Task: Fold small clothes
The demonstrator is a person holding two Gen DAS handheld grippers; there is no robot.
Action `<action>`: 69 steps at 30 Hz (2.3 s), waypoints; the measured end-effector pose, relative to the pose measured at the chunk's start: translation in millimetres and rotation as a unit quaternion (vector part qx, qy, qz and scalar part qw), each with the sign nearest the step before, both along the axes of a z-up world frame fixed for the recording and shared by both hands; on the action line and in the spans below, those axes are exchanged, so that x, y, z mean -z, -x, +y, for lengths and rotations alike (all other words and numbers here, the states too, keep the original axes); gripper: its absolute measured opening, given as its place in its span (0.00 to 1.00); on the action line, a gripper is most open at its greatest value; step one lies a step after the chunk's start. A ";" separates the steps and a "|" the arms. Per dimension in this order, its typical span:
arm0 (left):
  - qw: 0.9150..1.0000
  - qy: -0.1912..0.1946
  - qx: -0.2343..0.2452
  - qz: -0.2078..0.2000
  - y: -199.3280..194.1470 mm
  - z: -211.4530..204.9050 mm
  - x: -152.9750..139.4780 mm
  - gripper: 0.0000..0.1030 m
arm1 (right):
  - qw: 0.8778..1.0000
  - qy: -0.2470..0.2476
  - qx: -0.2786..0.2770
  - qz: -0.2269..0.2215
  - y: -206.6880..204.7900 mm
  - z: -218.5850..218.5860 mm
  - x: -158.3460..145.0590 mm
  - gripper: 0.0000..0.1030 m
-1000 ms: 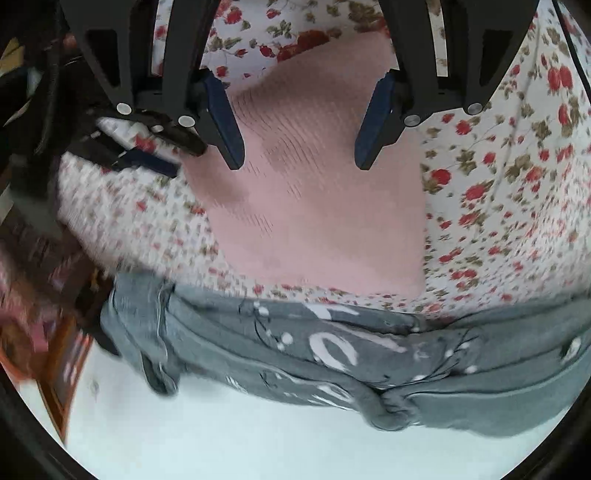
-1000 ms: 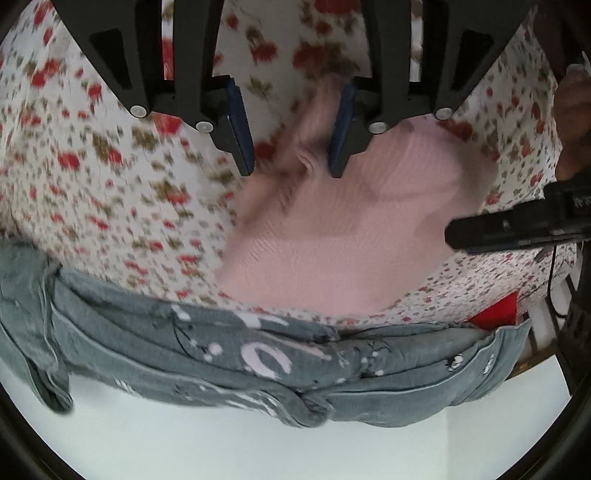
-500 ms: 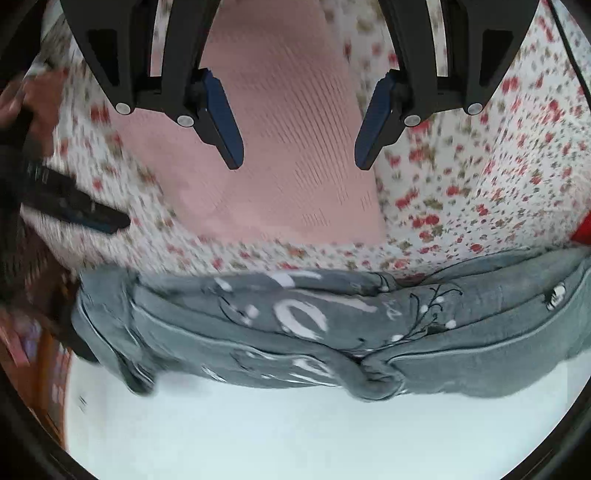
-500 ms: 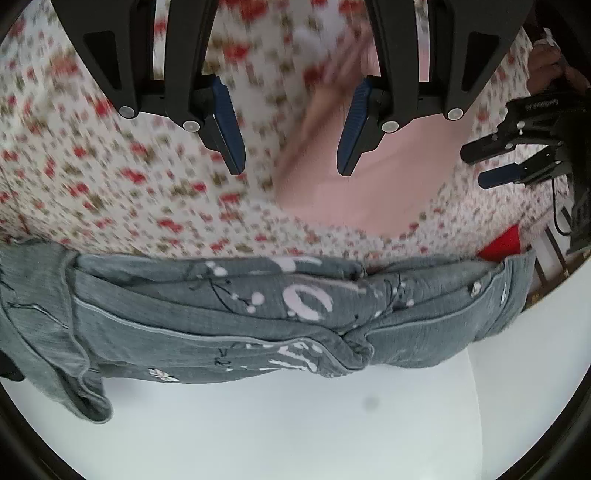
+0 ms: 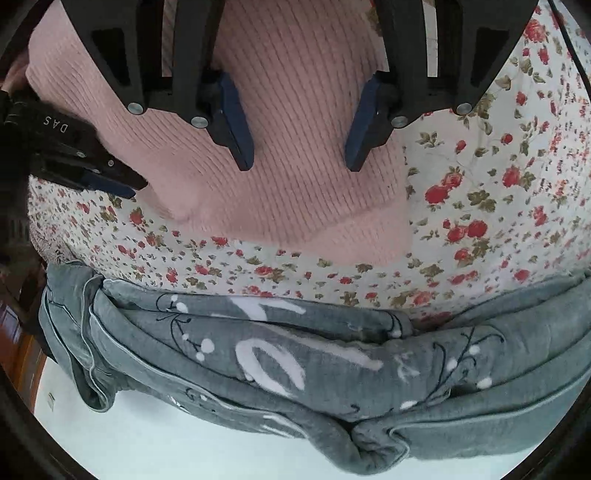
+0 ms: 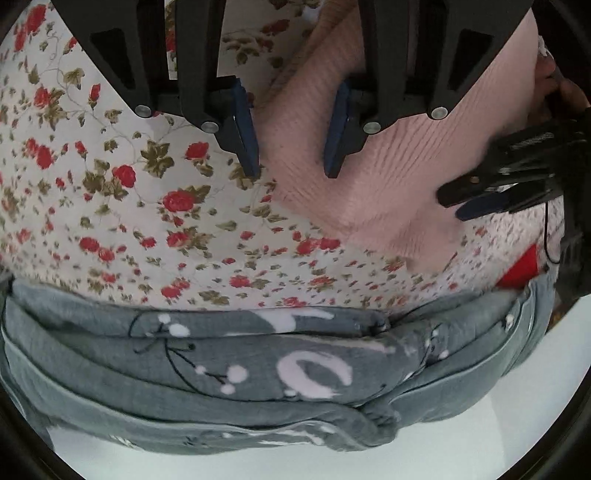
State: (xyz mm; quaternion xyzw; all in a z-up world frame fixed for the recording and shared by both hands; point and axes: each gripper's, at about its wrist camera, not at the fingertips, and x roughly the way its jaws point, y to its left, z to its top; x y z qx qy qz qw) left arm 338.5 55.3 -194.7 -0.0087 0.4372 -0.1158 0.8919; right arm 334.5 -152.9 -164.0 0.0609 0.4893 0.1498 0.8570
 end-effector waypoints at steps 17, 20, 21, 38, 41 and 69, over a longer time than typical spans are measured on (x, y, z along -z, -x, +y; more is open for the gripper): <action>0.999 0.031 -0.023 -0.024 69.9 25.2 -42.3 0.47 | 0.995 0.041 -0.025 -0.093 65.7 39.2 -87.6 0.41; 0.999 0.025 -0.014 -0.025 87.9 26.3 -40.5 0.47 | 0.995 0.037 -0.032 -0.083 75.4 48.3 -75.4 0.43; 1.000 0.018 -0.016 -0.019 91.7 25.7 -35.4 0.47 | 0.996 0.041 -0.033 -0.072 75.4 52.0 -64.3 0.43; 0.999 0.018 -0.037 -0.002 112.5 24.6 -28.6 0.45 | 0.996 0.079 -0.031 -0.030 81.4 46.9 -42.0 0.39; 0.999 0.034 -0.027 -0.004 122.2 28.8 -34.8 0.40 | 0.997 0.068 -0.020 -0.027 85.1 39.2 -52.2 0.39; 0.996 0.049 0.076 -0.011 161.2 -33.6 -23.4 0.38 | 0.997 0.017 0.025 -0.065 142.2 -29.6 -90.4 0.39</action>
